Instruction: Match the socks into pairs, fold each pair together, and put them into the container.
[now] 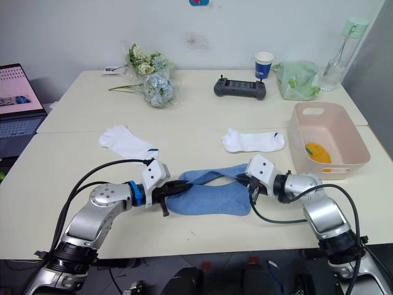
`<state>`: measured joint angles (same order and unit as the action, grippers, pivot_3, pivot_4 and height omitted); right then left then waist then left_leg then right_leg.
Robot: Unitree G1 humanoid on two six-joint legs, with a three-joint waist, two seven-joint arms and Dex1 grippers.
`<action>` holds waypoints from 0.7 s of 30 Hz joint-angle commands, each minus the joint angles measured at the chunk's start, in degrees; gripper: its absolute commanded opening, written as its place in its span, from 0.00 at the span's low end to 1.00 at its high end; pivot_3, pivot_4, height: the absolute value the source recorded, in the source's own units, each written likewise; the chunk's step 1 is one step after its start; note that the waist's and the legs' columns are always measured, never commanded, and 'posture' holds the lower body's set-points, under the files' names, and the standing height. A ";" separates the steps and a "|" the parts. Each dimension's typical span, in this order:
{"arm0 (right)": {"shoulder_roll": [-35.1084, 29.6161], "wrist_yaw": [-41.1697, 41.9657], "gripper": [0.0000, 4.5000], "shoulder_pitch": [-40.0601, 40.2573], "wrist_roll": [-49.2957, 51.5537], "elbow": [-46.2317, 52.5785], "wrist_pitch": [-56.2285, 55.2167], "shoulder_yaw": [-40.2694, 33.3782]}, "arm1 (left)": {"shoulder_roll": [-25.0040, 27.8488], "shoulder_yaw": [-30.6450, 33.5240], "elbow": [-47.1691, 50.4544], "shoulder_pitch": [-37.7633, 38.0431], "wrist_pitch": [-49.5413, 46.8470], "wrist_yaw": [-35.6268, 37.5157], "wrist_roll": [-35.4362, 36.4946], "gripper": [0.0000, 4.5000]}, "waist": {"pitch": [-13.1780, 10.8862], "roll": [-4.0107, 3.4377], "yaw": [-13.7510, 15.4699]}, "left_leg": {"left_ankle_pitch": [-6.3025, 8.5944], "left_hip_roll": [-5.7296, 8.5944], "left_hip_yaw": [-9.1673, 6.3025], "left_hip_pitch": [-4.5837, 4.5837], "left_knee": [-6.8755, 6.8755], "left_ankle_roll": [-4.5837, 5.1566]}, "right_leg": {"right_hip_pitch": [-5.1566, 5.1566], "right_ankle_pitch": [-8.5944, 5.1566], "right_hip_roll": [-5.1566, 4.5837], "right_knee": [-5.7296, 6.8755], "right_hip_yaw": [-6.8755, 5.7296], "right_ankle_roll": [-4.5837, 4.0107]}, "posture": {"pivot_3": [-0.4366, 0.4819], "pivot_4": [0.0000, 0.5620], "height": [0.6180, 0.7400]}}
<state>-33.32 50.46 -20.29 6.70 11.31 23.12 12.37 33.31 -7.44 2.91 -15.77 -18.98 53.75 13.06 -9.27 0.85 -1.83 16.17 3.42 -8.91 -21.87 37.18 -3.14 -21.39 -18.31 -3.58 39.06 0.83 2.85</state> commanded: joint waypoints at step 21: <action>-0.60 0.90 0.00 -0.01 1.87 3.88 0.00 -0.45 | 1.74 0.51 6.29 2.13 -0.47 -1.14 -0.15 0.33 | 0.00 0.00 0.05 | 0.00 -0.02 0.00 0.00 0.00 0.00 | 0.00 0.00 -0.01 0.00 0.00 0.00 | 0.48 0.27 1.00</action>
<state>-33.70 51.21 -19.71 7.89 13.12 23.33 12.52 35.31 -7.49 8.47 -12.34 -20.79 53.03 12.69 -9.27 0.85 -1.78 16.17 3.41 -8.92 -21.87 37.18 -3.14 -21.38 -18.31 -3.58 39.06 0.83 2.85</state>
